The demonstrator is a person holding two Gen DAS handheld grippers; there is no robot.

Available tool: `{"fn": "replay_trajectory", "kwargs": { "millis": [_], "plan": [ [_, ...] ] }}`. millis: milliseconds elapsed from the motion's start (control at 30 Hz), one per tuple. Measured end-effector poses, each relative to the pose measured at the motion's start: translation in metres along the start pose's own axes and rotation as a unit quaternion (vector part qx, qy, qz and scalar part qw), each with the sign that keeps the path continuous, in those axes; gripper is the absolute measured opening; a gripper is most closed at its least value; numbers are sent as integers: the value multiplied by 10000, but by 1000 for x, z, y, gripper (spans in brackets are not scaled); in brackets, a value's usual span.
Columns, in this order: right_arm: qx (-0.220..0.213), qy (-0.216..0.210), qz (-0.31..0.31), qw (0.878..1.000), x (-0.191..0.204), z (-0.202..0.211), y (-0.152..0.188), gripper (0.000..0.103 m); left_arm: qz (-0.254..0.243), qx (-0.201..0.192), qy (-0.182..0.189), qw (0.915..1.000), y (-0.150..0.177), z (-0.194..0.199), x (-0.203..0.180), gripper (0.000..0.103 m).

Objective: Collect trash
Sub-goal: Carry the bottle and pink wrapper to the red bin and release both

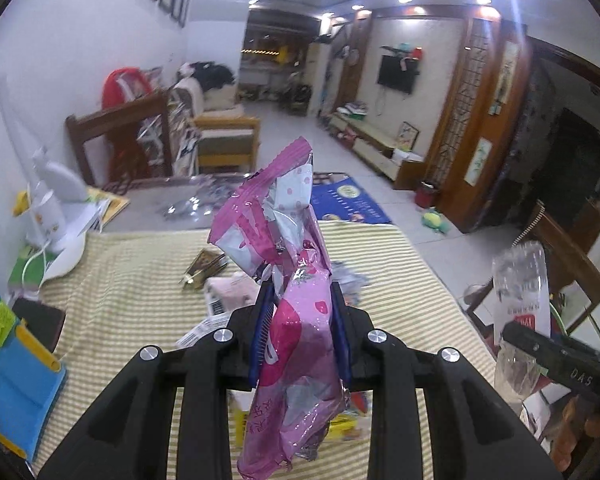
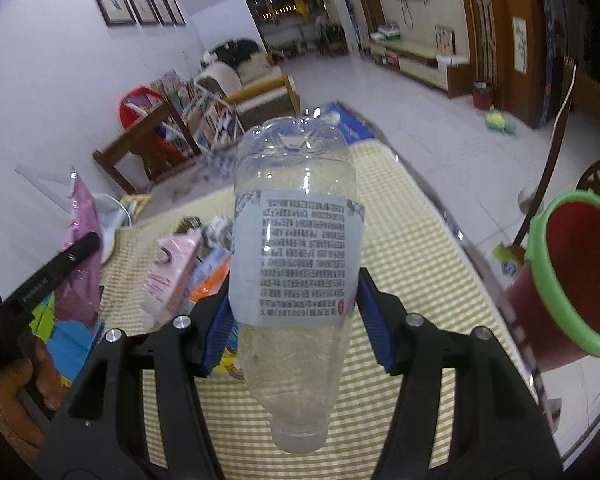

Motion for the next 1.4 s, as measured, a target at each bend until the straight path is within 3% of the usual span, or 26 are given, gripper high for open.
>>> {"fn": "replay_trajectory", "kwargs": {
  "millis": [267,700,1067,1400],
  "plan": [
    [-397,-125,21,9991,-2,28,-7,56,-233,36,135,9996,1,3,-25,26],
    [-304,-138,-236,9992,-24,27,-2,56,-379,267,184,9988,9,-8,-53,27],
    [-212,-22,-483,9986,-86,17,-10,56,-530,471,364,9968,6,-48,-106,27],
    [-131,117,-540,9984,-179,0,-35,56,-510,635,668,9944,9,-105,-195,27]
  ]
}}
Point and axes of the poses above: each gripper's, at about its wrist camera, not at the fingertips, and z roughly against the way its jaws point, x to its left, y to its underside, the point moved 3 cm from there along -z, roughly the way its jaws point, and after that the axes turned 15 degrees about y, right-handed, at the moved point
